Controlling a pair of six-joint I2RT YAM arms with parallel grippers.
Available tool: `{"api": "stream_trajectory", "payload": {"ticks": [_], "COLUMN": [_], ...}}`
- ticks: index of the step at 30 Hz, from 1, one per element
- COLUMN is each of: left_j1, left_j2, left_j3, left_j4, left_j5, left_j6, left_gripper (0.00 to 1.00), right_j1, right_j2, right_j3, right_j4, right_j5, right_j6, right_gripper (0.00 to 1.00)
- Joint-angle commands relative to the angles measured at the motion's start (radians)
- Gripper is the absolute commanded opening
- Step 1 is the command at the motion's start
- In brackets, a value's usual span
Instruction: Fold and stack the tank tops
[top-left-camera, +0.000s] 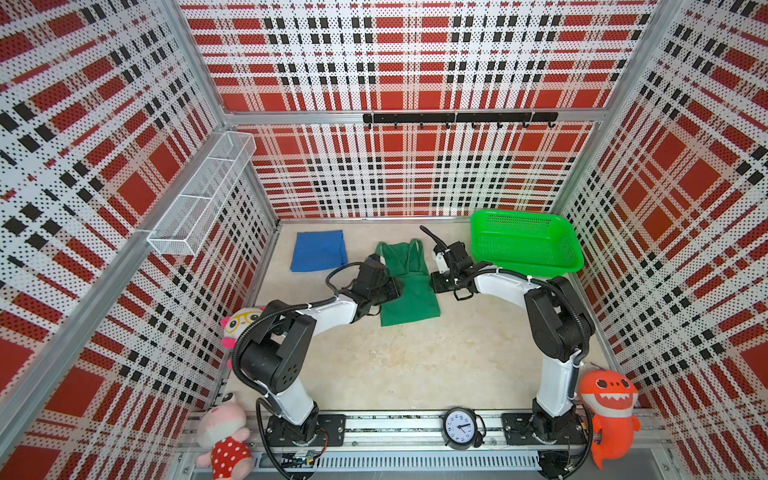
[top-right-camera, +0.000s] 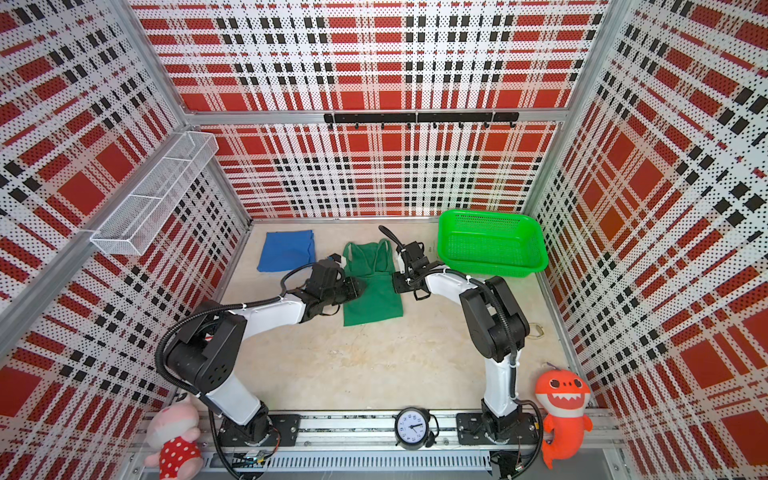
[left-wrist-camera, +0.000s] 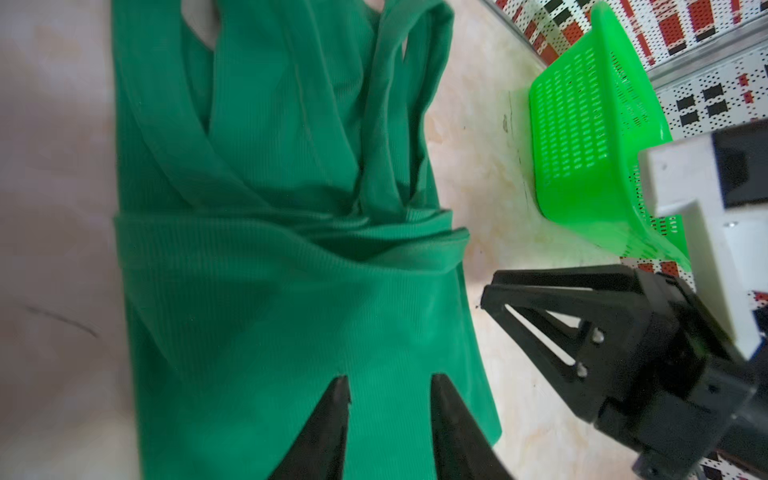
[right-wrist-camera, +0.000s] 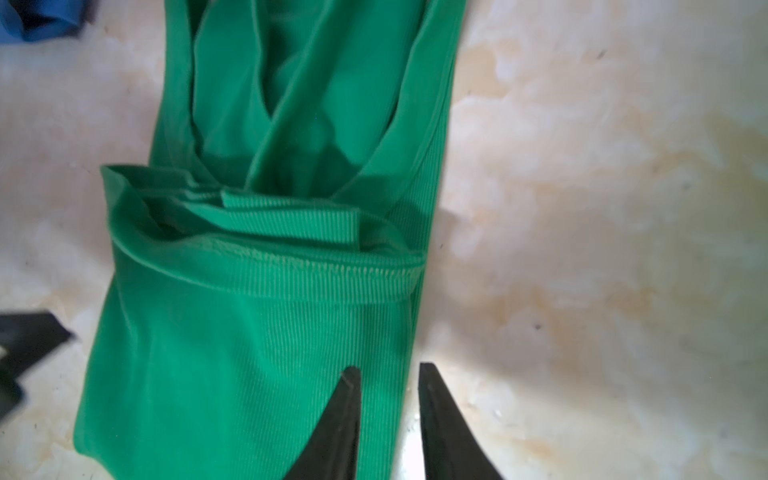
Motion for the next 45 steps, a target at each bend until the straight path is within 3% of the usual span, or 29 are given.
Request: {"api": "stream_trajectory", "payload": {"ticks": [1,9,14,23,30,37,45], "left_j1": [-0.038,-0.076,-0.063,-0.060,-0.083,-0.093,-0.143], "left_j2": [-0.012,0.061,0.075,0.081,0.102,-0.022,-0.255], "left_j3": [-0.050,-0.135,-0.177,-0.167,-0.227,-0.372,-0.476], "left_j4": [0.101,0.112,0.110,0.077,0.014,-0.078,-0.265], "left_j5": [-0.032,-0.025,-0.018,-0.007,0.030,0.035,0.021], "left_j6": [-0.088,-0.110,-0.098,-0.069,-0.034,-0.025,-0.068], "left_gripper": [0.37,0.37,0.37,0.36,0.36,0.36,0.35], "right_j1": [0.007,-0.009,-0.036,-0.019,0.081,0.149,0.314], "right_j2": [0.032,0.153,0.198,-0.029,-0.097,-0.129,-0.377], "right_j3": [0.015,0.225,0.339,0.031,-0.170,-0.336,-0.589], "right_j4": [0.080,0.089,0.070,0.082,0.147,0.166,0.040], "right_j5": [-0.025,0.066,0.053,0.012,-0.009,0.019,0.018], "right_j6": [0.024,0.028,0.030,0.031,0.110,0.188,0.389], "right_gripper": [0.28,0.27,0.25,0.26,0.25,0.23,0.24]}}
